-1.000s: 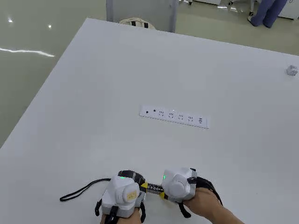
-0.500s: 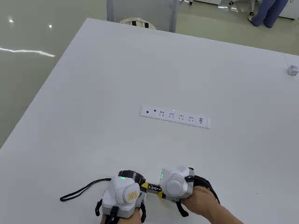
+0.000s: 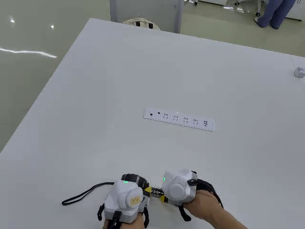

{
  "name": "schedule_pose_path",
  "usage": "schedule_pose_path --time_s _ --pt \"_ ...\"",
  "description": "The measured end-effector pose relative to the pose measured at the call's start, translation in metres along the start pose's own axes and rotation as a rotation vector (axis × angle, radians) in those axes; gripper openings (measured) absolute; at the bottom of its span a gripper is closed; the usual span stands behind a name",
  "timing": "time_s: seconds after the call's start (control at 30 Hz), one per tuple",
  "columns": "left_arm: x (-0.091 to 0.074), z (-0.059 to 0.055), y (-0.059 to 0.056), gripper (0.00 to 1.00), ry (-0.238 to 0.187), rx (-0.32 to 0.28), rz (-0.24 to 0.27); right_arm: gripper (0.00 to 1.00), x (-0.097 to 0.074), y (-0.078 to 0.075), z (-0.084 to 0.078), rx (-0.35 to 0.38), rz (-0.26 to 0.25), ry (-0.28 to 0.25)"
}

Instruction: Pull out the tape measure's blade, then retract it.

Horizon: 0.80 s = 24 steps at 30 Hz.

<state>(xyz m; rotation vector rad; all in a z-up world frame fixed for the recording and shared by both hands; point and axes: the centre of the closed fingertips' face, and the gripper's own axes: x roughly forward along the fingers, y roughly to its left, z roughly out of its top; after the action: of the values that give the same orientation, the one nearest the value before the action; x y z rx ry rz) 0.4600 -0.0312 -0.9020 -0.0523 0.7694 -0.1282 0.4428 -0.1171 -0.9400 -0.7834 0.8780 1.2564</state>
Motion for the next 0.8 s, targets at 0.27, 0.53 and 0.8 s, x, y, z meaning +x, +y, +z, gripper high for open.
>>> schedule_pose_path --time_s 0.27,0.53,0.8 --pt "0.0 0.0 0.0 0.56 0.001 0.0 -0.001 0.15 0.002 0.0 0.004 -0.006 0.007 0.002" --pt "0.0 0.0 0.0 0.56 0.004 0.0 -0.002 0.15 0.004 0.001 0.008 -0.014 0.011 0.003" --pt "0.0 0.0 0.0 0.56 0.005 0.001 -0.002 0.15 0.006 0.001 0.012 -0.018 0.013 0.001"
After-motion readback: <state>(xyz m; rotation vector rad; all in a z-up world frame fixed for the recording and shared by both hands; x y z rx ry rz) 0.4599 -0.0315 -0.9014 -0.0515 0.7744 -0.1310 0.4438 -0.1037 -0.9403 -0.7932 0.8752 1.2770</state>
